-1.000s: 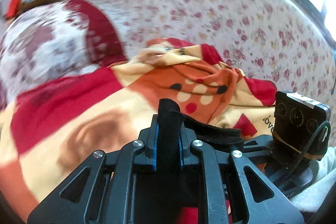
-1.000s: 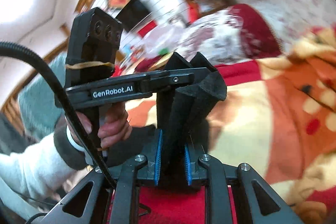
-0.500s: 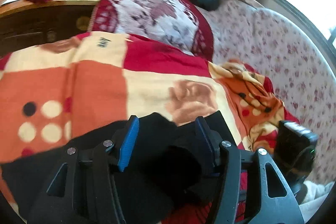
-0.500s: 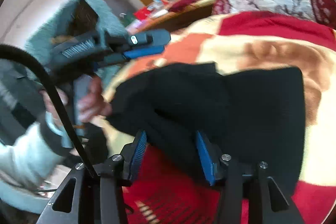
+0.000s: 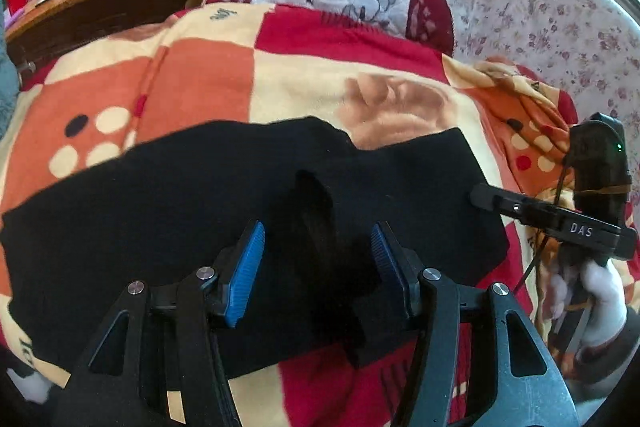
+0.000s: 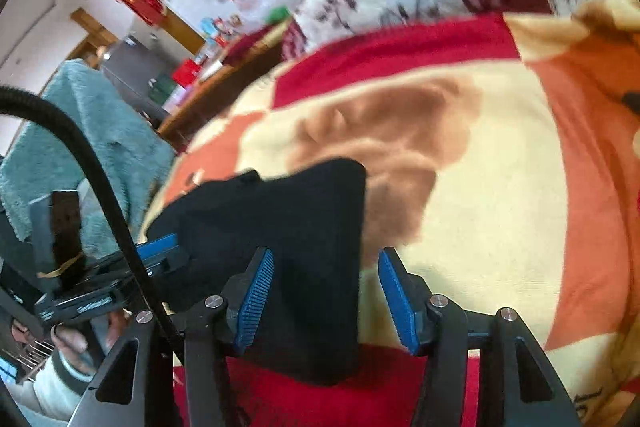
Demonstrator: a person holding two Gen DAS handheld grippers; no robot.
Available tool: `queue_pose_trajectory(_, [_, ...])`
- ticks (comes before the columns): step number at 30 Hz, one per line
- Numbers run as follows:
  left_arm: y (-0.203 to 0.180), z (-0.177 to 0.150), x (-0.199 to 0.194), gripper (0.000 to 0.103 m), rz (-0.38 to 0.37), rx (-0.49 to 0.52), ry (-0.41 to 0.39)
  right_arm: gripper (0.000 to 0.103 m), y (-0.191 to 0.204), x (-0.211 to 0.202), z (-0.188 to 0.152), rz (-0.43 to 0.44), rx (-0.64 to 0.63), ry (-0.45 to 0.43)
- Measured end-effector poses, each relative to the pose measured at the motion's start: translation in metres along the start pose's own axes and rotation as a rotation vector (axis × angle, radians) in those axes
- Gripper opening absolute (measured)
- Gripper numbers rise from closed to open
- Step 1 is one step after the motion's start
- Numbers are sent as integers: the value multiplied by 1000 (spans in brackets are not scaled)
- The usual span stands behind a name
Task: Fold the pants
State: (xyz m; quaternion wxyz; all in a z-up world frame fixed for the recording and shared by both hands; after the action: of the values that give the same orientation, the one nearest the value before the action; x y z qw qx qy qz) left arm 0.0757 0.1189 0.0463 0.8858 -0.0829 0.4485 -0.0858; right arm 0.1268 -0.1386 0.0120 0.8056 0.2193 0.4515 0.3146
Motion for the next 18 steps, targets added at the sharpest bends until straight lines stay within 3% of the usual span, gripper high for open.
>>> queue_pose_trajectory(3, [-2, 0, 7, 55, 4, -14, -5, 53, -9, 9, 0, 82, 57, 18])
queue_pose_trajectory(5, [-6, 0, 11, 51, -32, -25, -3, 44, -11, 11, -3, 113, 64, 8])
queue_pose_trajectory(7, [-15, 2, 19, 19, -48, 2, 21, 40, -8, 6, -8, 103, 40, -3])
queue_pose_trajectory(9, [-25, 8, 22, 13, -46, 52, 18, 34, -8, 2, -8, 112, 41, -22])
queue_pose_trajectory(15, [-37, 37, 0, 12, -89, 156, -61, 28, -7, -15, -7, 101, 84, -106])
queue_pose_trajectory(18, [-27, 27, 13, 12, -68, 140, -8, 28, -1, -9, -9, 41, 56, -107])
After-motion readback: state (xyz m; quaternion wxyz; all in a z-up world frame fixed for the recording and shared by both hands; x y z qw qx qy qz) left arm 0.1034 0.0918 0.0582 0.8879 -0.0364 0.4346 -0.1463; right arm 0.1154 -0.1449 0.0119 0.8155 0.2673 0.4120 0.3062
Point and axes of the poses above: each gripper's, at about its wrist camera, not at the fingertips, and x roughly the way its jaws point, y to its left, z to its top, the point moved 1 cm from there along x, roughly the way its jaws point, and after that the axes turned 6 degrees about -y, right-handed, at the moved point
